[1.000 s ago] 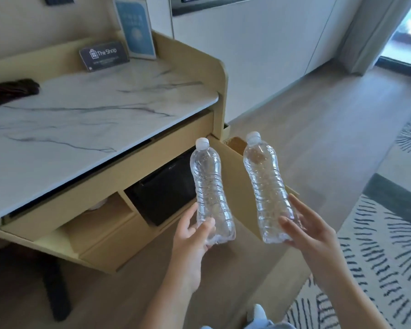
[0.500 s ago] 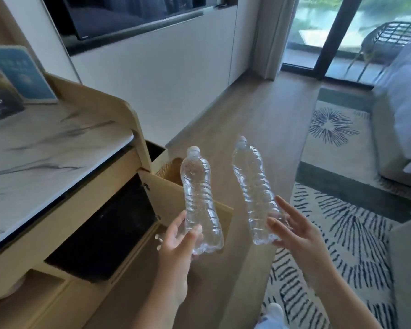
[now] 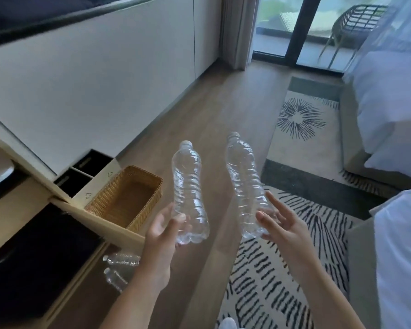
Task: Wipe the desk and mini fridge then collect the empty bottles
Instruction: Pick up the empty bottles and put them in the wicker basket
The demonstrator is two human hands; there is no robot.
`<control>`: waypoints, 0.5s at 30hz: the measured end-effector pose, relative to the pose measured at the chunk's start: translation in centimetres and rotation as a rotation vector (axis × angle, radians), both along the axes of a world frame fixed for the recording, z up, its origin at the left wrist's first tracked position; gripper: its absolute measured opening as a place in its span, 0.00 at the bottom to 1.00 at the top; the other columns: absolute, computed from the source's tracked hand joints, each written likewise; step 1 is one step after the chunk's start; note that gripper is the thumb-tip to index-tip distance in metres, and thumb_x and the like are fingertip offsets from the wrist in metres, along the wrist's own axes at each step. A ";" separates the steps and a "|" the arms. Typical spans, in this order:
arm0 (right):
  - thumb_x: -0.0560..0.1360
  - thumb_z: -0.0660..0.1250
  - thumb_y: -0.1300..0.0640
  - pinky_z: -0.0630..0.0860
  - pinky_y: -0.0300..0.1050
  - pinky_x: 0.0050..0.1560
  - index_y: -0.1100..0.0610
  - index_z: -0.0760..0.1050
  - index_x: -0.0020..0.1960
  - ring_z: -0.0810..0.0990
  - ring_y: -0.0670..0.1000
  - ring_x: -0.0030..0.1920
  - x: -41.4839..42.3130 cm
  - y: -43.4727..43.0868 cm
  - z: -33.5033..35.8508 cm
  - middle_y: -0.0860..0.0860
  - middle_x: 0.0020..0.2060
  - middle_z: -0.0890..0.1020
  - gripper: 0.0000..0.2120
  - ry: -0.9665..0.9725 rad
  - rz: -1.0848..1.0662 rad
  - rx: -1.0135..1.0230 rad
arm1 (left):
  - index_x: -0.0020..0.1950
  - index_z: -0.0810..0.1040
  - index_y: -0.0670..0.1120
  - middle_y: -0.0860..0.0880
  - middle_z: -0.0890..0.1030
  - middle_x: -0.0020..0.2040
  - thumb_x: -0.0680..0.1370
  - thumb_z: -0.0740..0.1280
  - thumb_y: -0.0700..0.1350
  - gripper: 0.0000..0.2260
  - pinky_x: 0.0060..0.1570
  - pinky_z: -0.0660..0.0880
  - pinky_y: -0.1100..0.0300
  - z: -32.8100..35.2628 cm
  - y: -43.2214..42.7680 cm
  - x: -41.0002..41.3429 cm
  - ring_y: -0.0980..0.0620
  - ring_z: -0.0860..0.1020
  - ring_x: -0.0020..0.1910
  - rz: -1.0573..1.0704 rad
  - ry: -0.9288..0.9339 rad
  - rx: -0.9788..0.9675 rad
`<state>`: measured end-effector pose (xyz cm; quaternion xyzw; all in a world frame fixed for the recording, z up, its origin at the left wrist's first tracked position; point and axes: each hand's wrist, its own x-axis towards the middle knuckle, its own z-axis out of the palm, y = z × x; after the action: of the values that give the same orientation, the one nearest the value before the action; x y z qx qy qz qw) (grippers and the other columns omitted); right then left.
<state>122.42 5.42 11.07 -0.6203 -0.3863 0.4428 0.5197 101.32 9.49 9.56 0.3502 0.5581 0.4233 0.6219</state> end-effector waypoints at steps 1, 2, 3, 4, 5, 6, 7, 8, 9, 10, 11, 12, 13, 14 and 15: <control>0.62 0.69 0.50 0.78 0.34 0.41 0.41 0.67 0.63 0.81 0.41 0.47 1.1 0.9 -0.1 0.50 0.54 0.80 0.30 0.006 -0.002 -0.005 | 0.61 0.73 0.53 0.48 0.83 0.49 0.55 0.70 0.60 0.35 0.54 0.74 0.50 -0.1 0.9 0.9 0.48 0.81 0.50 -0.006 0.011 0.000; 0.62 0.70 0.49 0.79 0.35 0.41 0.41 0.67 0.63 0.81 0.41 0.47 2.0 1.8 -0.3 0.50 0.53 0.80 0.30 0.014 -0.004 -0.008 | 0.61 0.73 0.53 0.48 0.83 0.50 0.55 0.70 0.60 0.35 0.54 0.74 0.50 -0.2 1.6 1.7 0.48 0.81 0.50 -0.009 0.024 0.000; 0.62 0.70 0.49 0.79 0.36 0.42 0.40 0.67 0.62 0.82 0.42 0.47 2.7 2.7 -0.6 0.50 0.53 0.80 0.30 0.023 -0.007 -0.012 | 0.61 0.73 0.53 0.48 0.83 0.50 0.55 0.70 0.60 0.35 0.54 0.74 0.50 -0.3 2.5 2.3 0.48 0.81 0.50 -0.012 0.036 0.003; 0.61 0.70 0.48 0.79 0.37 0.43 0.40 0.67 0.62 0.82 0.42 0.47 3.4 3.6 -0.8 0.51 0.53 0.80 0.30 0.034 -0.011 -0.017 | 0.60 0.73 0.53 0.48 0.83 0.51 0.55 0.70 0.60 0.34 0.53 0.75 0.51 -0.4 3.3 2.9 0.48 0.81 0.50 -0.011 0.047 0.007; 0.61 0.70 0.48 0.79 0.38 0.44 0.40 0.67 0.62 0.82 0.43 0.47 4.0 4.6 -1.1 0.51 0.53 0.80 0.30 0.045 -0.014 -0.022 | 0.59 0.74 0.54 0.49 0.83 0.51 0.55 0.70 0.60 0.33 0.51 0.75 0.52 -0.6 4.2 3.3 0.49 0.81 0.50 -0.007 0.055 0.010; 0.61 0.70 0.47 0.79 0.40 0.46 0.40 0.67 0.63 0.82 0.44 0.48 4.5 5.6 -1.4 0.51 0.53 0.80 0.31 0.053 -0.015 -0.026 | 0.59 0.74 0.54 0.49 0.83 0.51 0.55 0.70 0.60 0.32 0.50 0.75 0.53 -0.8 5.3 3.7 0.50 0.81 0.49 -0.004 0.062 0.008; 0.61 0.70 0.47 0.80 0.41 0.46 0.41 0.68 0.64 0.82 0.44 0.48 4.9 6.7 -1.7 0.51 0.53 0.80 0.32 0.054 -0.014 -0.030 | 0.58 0.74 0.54 0.49 0.83 0.51 0.55 0.69 0.60 0.32 0.50 0.75 0.53 -1.0 6.4 4.1 0.50 0.81 0.49 -0.002 0.068 0.005; 0.61 0.70 0.48 0.80 0.41 0.46 0.43 0.68 0.65 0.82 0.43 0.47 5.2 7.9 -1.8 0.50 0.52 0.80 0.32 0.049 -0.014 -0.033 | 0.59 0.74 0.54 0.49 0.83 0.51 0.56 0.69 0.60 0.32 0.49 0.75 0.54 -1.2 7.6 4.4 0.50 0.81 0.49 -0.001 0.072 0.003; 0.62 0.70 0.49 0.80 0.40 0.45 0.45 0.68 0.66 0.82 0.43 0.46 5.4 9.3 -2.1 0.50 0.51 0.81 0.33 0.044 -0.015 -0.037 | 0.59 0.74 0.54 0.49 0.83 0.51 0.55 0.69 0.60 0.32 0.48 0.75 0.55 -1.3 8.9 4.7 0.51 0.82 0.49 0.002 0.071 0.003; 0.62 0.70 0.50 0.80 0.39 0.44 0.46 0.68 0.66 0.82 0.42 0.45 5.6 10.8 -2.2 0.50 0.51 0.81 0.32 0.041 -0.016 -0.043 | 0.59 0.74 0.54 0.50 0.82 0.51 0.55 0.69 0.60 0.32 0.46 0.75 0.56 -1.5 10.3 4.9 0.51 0.82 0.48 0.007 0.068 0.003; 0.63 0.69 0.50 0.79 0.37 0.42 0.46 0.67 0.66 0.82 0.41 0.44 5.8 12.5 -2.3 0.49 0.50 0.81 0.32 0.038 -0.014 -0.049 | 0.58 0.73 0.55 0.50 0.82 0.51 0.55 0.69 0.60 0.32 0.44 0.75 0.57 -1.7 11.9 5.1 0.52 0.82 0.48 0.012 0.064 0.003; 0.63 0.69 0.51 0.79 0.35 0.40 0.45 0.67 0.66 0.82 0.40 0.43 5.9 14.2 -2.3 0.49 0.49 0.81 0.31 0.034 -0.009 -0.054 | 0.58 0.73 0.55 0.50 0.82 0.52 0.55 0.69 0.60 0.32 0.43 0.75 0.58 -1.9 13.6 5.3 0.52 0.82 0.48 0.017 0.063 0.001; 0.64 0.69 0.52 0.78 0.34 0.39 0.44 0.67 0.65 0.82 0.39 0.42 5.9 16.1 -2.3 0.48 0.49 0.81 0.30 0.025 -0.003 -0.054 | 0.58 0.72 0.56 0.50 0.82 0.52 0.55 0.69 0.60 0.32 0.44 0.75 0.58 -2.2 15.4 5.4 0.52 0.81 0.49 0.023 0.064 0.001; 0.65 0.70 0.53 0.78 0.34 0.38 0.44 0.67 0.65 0.81 0.39 0.41 5.9 18.2 -2.2 0.48 0.48 0.80 0.30 0.012 0.004 -0.054 | 0.59 0.72 0.57 0.50 0.81 0.53 0.55 0.69 0.61 0.32 0.46 0.75 0.57 -2.5 17.3 5.5 0.52 0.81 0.50 0.027 0.064 0.000; 0.66 0.70 0.54 0.78 0.34 0.38 0.45 0.67 0.65 0.81 0.38 0.41 5.8 20.3 -2.1 0.48 0.48 0.80 0.29 -0.005 0.011 -0.054 | 0.58 0.72 0.58 0.50 0.81 0.53 0.55 0.69 0.62 0.32 0.48 0.75 0.55 -2.8 19.3 5.5 0.52 0.81 0.50 0.032 0.063 -0.003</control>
<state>128.22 25.72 8.95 -0.6329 -0.3790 0.4544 0.4994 106.79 28.81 6.79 0.3532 0.5836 0.4211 0.5977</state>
